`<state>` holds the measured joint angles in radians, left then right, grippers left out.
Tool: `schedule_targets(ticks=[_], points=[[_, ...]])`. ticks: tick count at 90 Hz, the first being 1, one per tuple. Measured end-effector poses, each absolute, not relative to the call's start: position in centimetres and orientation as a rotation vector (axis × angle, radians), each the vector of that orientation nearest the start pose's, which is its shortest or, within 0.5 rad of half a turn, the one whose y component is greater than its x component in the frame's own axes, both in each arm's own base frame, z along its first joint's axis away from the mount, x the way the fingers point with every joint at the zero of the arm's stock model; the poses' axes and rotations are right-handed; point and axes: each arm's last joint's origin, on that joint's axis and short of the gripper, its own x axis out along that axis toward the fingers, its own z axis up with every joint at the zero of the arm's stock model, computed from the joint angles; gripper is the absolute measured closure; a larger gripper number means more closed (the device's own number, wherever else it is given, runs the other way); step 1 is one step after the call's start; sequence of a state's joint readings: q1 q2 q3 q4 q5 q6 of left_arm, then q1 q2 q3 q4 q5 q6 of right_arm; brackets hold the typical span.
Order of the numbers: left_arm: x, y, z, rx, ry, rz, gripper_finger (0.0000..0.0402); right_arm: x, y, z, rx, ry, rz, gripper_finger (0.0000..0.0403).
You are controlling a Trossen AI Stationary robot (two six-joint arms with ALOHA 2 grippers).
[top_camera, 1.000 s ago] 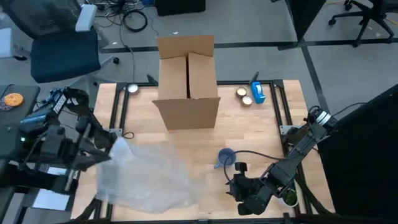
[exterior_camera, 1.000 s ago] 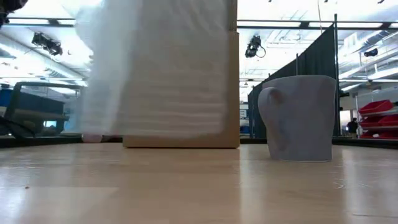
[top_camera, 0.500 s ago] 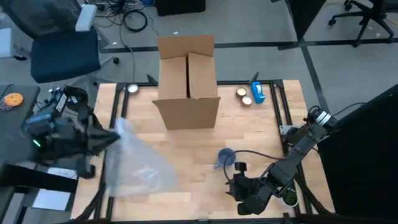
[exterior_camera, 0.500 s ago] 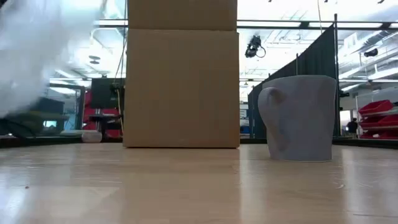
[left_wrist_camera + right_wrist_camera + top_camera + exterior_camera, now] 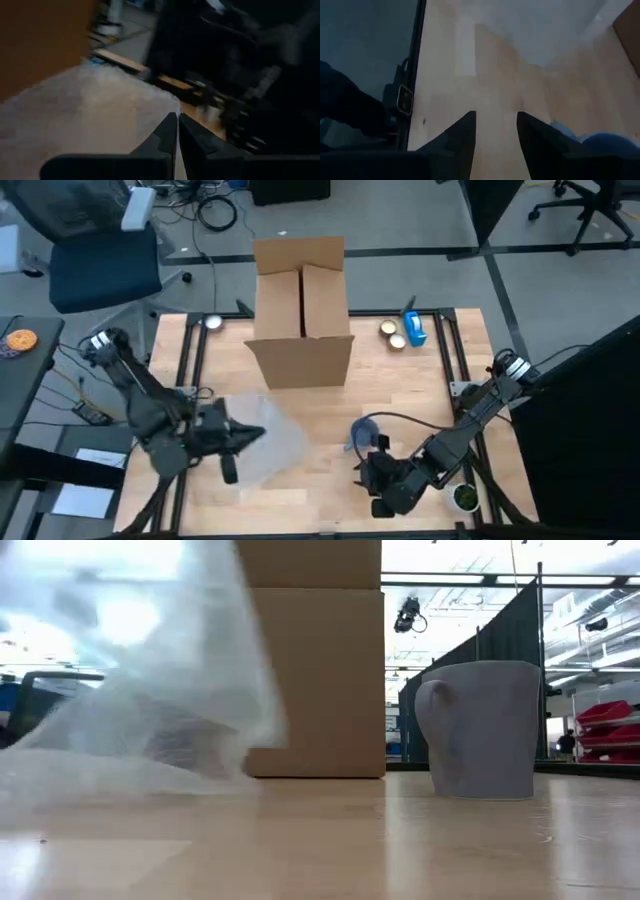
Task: Wrap mug
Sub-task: Wrap the blue mug with bubble wrap
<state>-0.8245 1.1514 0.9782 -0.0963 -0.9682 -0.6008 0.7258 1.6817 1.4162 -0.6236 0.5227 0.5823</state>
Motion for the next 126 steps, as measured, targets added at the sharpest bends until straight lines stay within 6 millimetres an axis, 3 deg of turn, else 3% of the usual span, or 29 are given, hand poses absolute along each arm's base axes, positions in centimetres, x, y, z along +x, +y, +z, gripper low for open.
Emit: schedule_targets(ticks=[11,30,61,81,102,126], points=[[20.1,-15.4,33.5,-0.393,0.09,0.095,0.0402,28.0,22.6,28.7,0.015,0.741,-0.026,0.0284],[22.1,-13.6,33.4,-0.397,0.085,0.087,0.0385,28.1,22.5,28.7,-0.072,0.742,0.006,0.0284],[27.9,-11.7,30.1,-0.38,0.094,0.144,0.0279,27.3,21.6,30.5,-0.168,0.7,0.021,0.0288],[31.0,-11.4,27.3,-0.448,0.111,0.116,0.0234,26.2,20.6,30.0,-0.239,0.83,0.006,0.0299],[32.0,-11.0,25.1,-0.48,0.209,0.122,0.0222,25.6,19.3,29.3,-0.184,0.967,-0.08,0.032],[32.1,-9.0,23.5,-0.51,0.333,0.253,0.0222,26.8,17.0,27.4,-0.046,1.128,-0.026,0.032]])
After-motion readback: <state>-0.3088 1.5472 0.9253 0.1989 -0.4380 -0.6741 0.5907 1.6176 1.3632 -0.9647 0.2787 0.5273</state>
